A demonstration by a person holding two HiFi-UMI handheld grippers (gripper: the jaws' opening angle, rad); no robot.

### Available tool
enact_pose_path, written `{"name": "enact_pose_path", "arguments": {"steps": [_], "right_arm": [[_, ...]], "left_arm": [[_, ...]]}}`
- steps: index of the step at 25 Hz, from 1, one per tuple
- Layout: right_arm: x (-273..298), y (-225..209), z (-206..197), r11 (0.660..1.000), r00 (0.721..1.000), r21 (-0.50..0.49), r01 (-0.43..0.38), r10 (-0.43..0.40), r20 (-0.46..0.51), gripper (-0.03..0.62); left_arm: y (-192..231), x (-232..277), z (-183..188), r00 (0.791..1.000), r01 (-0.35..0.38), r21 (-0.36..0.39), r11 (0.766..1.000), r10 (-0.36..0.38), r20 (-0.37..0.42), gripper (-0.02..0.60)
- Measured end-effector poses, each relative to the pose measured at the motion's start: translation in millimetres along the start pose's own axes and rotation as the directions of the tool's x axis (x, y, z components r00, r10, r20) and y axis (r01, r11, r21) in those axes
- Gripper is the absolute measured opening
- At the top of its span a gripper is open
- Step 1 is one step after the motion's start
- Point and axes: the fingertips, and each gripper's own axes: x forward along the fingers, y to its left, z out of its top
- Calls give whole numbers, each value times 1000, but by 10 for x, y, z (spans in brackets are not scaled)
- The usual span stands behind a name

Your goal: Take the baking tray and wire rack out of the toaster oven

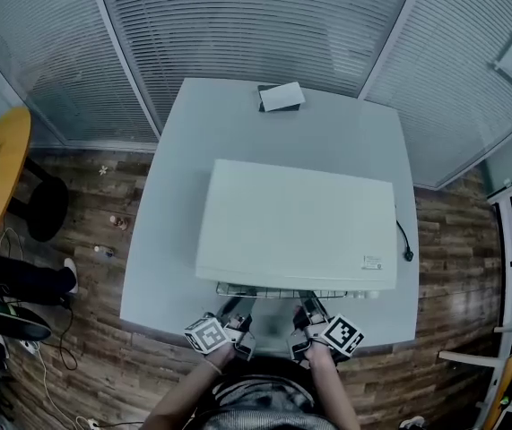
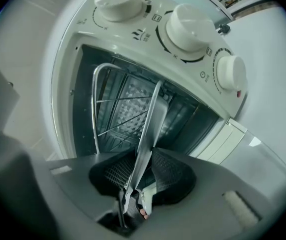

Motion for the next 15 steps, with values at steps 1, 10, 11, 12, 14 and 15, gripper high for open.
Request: {"name": "enact_pose_path", "arguments": {"steps": [1, 10, 11, 12, 14, 15], "right_arm": [[-2, -5, -4, 1000, 1000, 3, 5, -5, 2, 107], [3, 75, -5, 999, 1000, -40, 15, -14, 16, 58], [-5, 45, -7, 999, 999, -38, 36, -35, 13, 54], [-9, 29, -5, 998, 999, -34, 47, -47, 10, 54], [-17, 5, 4, 997, 997, -39, 71, -71, 7, 58], [-25, -15, 9, 995, 996, -50, 91, -91, 8, 68]], "left_arm": [[2, 6, 6, 1000, -6, -26, 1000, 7, 11, 144], [139, 57, 25, 980, -25, -385, 923, 99, 174, 170], [137, 66, 32, 976, -17, -400, 916, 102, 190, 149], [133, 71, 35, 975, -12, -400, 916, 100, 199, 132], [132, 71, 35, 976, -18, -381, 924, 99, 194, 110], [136, 67, 31, 977, -24, -381, 924, 104, 189, 110]]}}
